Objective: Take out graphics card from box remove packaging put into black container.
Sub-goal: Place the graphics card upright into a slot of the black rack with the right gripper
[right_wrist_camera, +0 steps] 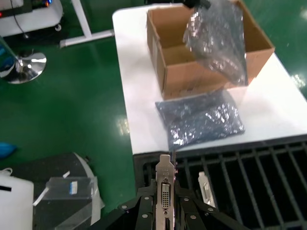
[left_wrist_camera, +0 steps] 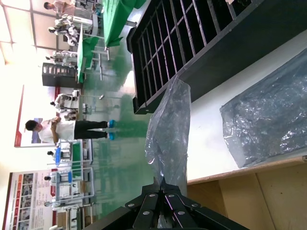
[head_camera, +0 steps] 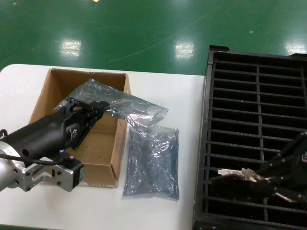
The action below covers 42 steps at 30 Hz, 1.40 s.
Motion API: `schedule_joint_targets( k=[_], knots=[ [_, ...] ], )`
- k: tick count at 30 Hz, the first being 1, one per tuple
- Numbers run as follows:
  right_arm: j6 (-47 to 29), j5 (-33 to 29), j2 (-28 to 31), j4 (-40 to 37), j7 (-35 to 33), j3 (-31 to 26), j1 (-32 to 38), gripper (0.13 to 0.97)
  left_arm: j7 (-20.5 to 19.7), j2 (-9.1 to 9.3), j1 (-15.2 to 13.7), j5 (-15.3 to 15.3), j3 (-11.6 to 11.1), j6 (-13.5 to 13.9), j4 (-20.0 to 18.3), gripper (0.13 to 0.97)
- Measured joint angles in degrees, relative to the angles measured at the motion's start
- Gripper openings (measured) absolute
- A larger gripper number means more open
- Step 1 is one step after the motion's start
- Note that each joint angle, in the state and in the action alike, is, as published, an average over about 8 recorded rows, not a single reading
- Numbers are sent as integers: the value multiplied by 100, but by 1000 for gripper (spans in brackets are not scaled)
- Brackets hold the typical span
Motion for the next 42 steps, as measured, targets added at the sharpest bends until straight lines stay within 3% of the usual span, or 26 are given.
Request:
schedule_joint_targets(
  k=[10, 42],
  knots=[
    [-7, -292, -114, -140, 79, -442, 127, 190, 0, 0, 0, 0, 0, 0, 0, 139],
    [-7, -844, -447, -641, -171, -796, 104, 190, 0, 0, 0, 0, 0, 0, 0, 139]
  ],
)
